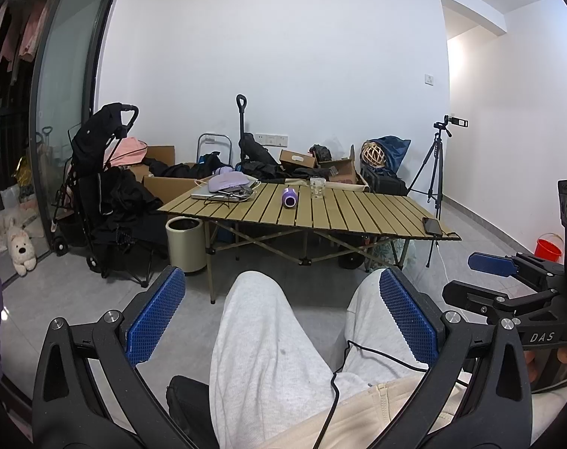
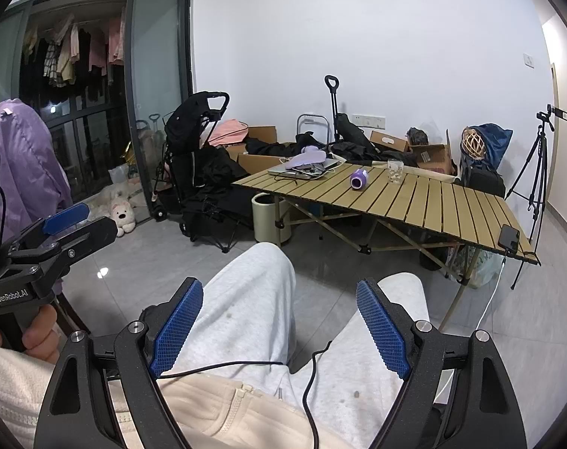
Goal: Organize rigid objects
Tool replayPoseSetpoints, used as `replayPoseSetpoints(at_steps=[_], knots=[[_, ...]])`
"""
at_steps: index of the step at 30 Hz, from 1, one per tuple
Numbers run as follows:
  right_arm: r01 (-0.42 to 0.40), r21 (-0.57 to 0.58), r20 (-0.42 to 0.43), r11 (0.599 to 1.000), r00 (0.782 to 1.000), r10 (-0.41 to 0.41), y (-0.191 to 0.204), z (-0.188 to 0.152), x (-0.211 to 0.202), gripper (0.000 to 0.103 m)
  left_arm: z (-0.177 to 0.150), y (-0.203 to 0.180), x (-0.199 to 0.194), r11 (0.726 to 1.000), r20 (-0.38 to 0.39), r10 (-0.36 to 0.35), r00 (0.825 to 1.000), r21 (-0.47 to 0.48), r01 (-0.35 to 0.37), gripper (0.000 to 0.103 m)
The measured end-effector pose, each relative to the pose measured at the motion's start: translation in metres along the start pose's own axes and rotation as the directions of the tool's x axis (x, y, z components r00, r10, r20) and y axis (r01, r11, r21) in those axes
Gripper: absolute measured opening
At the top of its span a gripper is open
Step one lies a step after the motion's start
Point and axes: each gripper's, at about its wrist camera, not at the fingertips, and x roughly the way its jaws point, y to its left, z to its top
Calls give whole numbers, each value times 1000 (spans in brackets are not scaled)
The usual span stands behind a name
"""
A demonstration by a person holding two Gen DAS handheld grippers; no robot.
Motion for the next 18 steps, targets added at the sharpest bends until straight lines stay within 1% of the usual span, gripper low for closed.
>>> replayPoseSetpoints(at_steps=[4,7,9,10,11,12,14,15,16,18], knots=[[-1,1,0,1000,1000,1,0,-1,0,88,2,4,3,1000,-18,-16,1000,-6,16,103],[-14,-3,1,1000,1000,14,-3,4,5,88,13,7,14,999,-30,-38,999,-1,38,103],[-1,-16,4,1000,1000,1,-10,12,15,88,22,11,26,1000,-14,-15,1000,25,16,103],[7,-20,3,1000,1000,-7,-15,17,21,88,27,12,37,998,7,19,1000,53,-20,103],[10,-20,6,1000,1000,-10,-21,23,29,88,31,14,47,997,8,43,999,71,-43,103],[14,-17,8,1000,1000,-14,-27,27,36,88,34,16,58,995,0,52,999,83,-52,103],[10,-16,9,1000,1000,-10,-43,39,56,88,44,26,91,996,-35,47,998,78,-44,103],[7,-11,-2,1000,1000,-7,-53,48,71,88,48,30,105,997,-56,41,998,68,-37,103],[-3,-9,-16,1000,1000,2,-60,54,85,88,55,36,128,998,-76,32,997,52,-28,103],[-12,-8,-42,1000,999,11,-78,71,118,88,61,43,158,998,-96,50,994,39,-46,103]])
